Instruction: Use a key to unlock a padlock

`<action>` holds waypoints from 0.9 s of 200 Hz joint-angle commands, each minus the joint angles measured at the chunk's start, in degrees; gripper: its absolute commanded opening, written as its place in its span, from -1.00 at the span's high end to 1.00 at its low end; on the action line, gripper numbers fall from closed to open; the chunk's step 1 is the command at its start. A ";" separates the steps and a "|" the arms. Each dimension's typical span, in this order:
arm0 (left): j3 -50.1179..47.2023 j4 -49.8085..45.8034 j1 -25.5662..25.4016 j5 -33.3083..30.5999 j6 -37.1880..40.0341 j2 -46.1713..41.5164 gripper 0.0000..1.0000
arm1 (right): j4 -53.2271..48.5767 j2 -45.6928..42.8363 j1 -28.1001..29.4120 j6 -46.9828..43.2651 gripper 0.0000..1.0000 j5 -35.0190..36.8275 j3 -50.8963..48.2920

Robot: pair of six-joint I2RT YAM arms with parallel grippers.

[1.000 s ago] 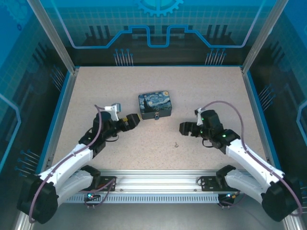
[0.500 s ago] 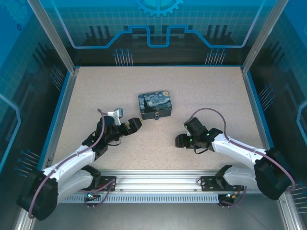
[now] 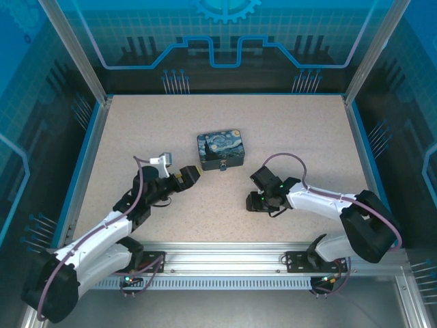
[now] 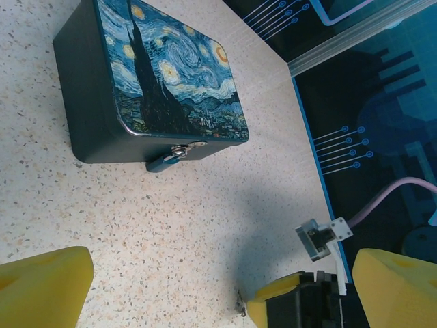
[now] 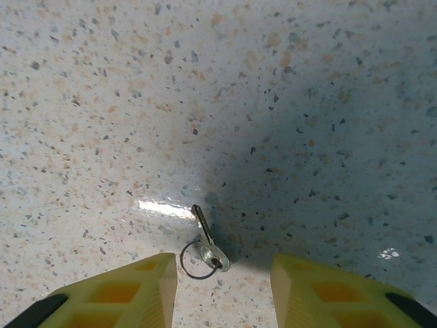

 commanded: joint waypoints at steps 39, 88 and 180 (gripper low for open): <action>-0.17 -1.16 -0.31 -1.15 -0.48 -1.16 -0.98 | -1.10 3.44 1.12 0.97 0.31 -1.85 2.43; -0.10 -1.65 -0.32 -1.66 -0.52 -1.04 -0.98 | -2.09 4.76 1.30 0.53 0.40 -1.85 2.87; 0.04 -2.75 -0.36 -1.85 -0.08 -1.03 -0.98 | -1.39 5.30 1.83 -0.15 0.73 -1.79 2.78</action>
